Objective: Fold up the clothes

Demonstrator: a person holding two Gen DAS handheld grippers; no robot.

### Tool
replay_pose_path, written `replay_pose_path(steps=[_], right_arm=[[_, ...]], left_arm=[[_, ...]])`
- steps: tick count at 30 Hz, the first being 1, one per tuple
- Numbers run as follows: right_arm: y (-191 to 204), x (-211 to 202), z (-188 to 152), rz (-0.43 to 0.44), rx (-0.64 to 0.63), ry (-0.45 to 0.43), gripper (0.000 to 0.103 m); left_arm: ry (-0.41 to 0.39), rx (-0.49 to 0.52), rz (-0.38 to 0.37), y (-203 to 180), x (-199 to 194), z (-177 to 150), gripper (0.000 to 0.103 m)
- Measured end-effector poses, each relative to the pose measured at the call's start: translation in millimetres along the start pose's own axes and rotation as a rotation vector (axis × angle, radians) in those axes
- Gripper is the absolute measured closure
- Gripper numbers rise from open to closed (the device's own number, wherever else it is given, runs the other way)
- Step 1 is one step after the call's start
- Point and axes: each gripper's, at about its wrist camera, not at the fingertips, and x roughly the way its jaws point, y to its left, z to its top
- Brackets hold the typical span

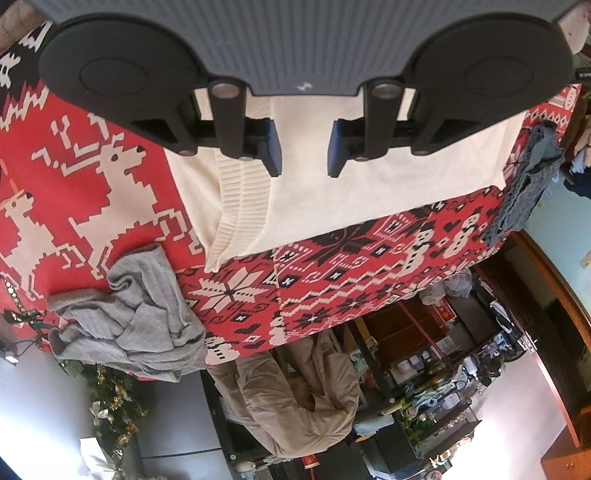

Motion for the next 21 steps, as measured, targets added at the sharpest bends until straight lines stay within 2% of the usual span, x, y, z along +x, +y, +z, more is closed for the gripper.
replay_pose_path(steps=[3, 6, 11, 15, 18, 21], right_arm=[[-0.5, 0.9, -1.4, -0.001, -0.002, 0.008, 0.073], [-0.8, 1.2, -3.2, 0.000, -0.001, 0.013, 0.073], [-0.5, 2.2, -5.9, -0.003, -0.006, 0.018, 0.073], [-1.5, 0.6, -6.0, 0.001, -0.007, 0.014, 0.072], [-3.2, -1.8, -5.3, 0.003, -0.004, 0.009, 0.072], [-4.5, -2.8, -4.3, 0.010, -0.001, 0.010, 0.072]], left_arm=[[-0.003, -0.041, -0.004, 2.7, 0.8, -0.6, 0.087], [-0.022, 0.024, 0.044, -8.2, 2.6, -1.2, 0.090], [-0.031, 0.077, 0.079, -20.0, 5.4, 0.2, 0.096], [-0.117, 0.135, 0.106, -38.3, -11.9, 1.1, 0.097], [-0.198, 0.253, 0.127, -66.1, -27.6, 0.9, 0.097], [-0.254, 0.380, 0.099, -102.1, -39.5, 0.0, 0.097]])
